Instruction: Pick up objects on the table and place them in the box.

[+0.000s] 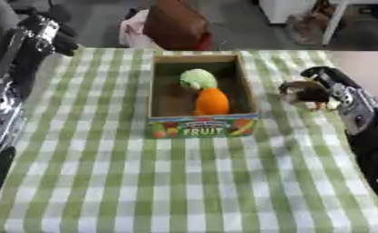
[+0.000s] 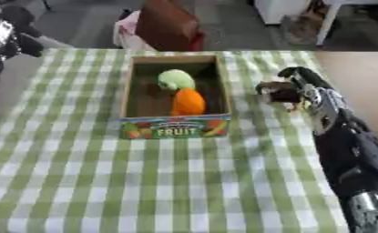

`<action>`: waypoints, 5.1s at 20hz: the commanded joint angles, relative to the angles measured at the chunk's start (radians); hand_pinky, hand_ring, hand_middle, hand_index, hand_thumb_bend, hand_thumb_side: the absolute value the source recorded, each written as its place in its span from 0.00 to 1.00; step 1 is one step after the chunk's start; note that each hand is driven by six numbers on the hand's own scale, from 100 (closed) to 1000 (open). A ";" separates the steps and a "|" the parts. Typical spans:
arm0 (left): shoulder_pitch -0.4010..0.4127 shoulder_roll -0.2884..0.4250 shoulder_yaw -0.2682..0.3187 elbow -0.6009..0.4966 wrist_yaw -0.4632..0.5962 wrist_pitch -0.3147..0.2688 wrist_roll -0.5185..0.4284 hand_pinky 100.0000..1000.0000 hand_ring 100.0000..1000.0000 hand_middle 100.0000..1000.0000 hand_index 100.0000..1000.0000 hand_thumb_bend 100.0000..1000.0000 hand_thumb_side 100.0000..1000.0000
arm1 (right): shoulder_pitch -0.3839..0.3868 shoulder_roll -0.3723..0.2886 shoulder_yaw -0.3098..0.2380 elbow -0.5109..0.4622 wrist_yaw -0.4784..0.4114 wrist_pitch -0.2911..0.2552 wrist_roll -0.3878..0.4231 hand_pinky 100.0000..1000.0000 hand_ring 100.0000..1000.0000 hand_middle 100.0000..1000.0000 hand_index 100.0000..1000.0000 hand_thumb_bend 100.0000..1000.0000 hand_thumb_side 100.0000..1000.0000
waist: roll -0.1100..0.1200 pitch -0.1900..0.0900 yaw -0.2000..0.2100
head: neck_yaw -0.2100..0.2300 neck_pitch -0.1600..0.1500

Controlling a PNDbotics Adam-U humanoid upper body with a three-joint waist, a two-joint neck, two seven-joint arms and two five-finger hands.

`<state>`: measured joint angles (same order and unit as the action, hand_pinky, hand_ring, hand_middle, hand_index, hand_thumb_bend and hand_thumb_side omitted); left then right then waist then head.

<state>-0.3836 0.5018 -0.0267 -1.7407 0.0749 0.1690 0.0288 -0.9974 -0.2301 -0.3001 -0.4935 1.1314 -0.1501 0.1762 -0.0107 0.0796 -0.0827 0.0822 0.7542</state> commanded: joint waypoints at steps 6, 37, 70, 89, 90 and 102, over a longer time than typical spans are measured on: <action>-0.006 0.027 0.013 -0.009 0.002 0.001 -0.009 0.57 0.53 0.53 0.75 0.21 0.79 | -0.016 -0.041 0.036 0.050 0.030 -0.002 0.022 0.83 0.81 0.78 0.83 0.25 0.34 | -0.002 -0.016 0.000 | -0.001 -0.010; 0.018 -0.007 0.010 -0.048 0.027 0.005 -0.028 0.59 0.52 0.53 0.75 0.19 0.79 | -0.107 0.349 0.040 -0.293 0.160 -0.141 0.137 0.53 0.41 0.45 0.58 0.00 0.19 | 0.007 -0.024 0.047 | -0.022 -0.011; 0.100 -0.028 0.045 -0.073 0.056 -0.001 -0.026 0.59 0.52 0.53 0.75 0.11 0.84 | -0.115 0.236 0.026 -0.358 0.061 -0.152 0.161 0.72 0.78 0.78 0.84 0.00 0.35 | 0.000 -0.017 0.093 | -0.021 -0.017; 0.209 -0.040 0.088 -0.112 0.093 -0.096 0.025 0.58 0.51 0.50 0.71 0.02 0.78 | 0.157 -0.002 0.165 -0.672 -0.738 -0.129 0.119 0.60 0.68 0.71 0.81 0.00 0.31 | 0.001 -0.012 0.078 | -0.018 -0.015; 0.213 -0.042 0.088 -0.115 0.096 -0.101 0.026 0.58 0.51 0.50 0.71 0.01 0.78 | 0.171 -0.007 0.167 -0.690 -0.759 -0.124 0.123 0.60 0.68 0.71 0.81 0.00 0.31 | 0.001 -0.011 0.077 | -0.023 -0.016; 0.241 -0.068 0.092 -0.138 0.111 -0.133 0.032 0.56 0.48 0.47 0.69 0.00 0.78 | 0.277 -0.043 0.162 -0.796 -0.884 -0.072 0.153 0.58 0.66 0.69 0.80 0.00 0.33 | 0.004 -0.003 0.066 | -0.044 -0.011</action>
<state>-0.1370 0.4211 0.0528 -1.8542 0.1834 0.0430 0.0602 -0.7059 -0.2433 -0.1306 -1.2625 0.2612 -0.2268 0.3277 -0.0095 0.0869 -0.0156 0.0409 0.7457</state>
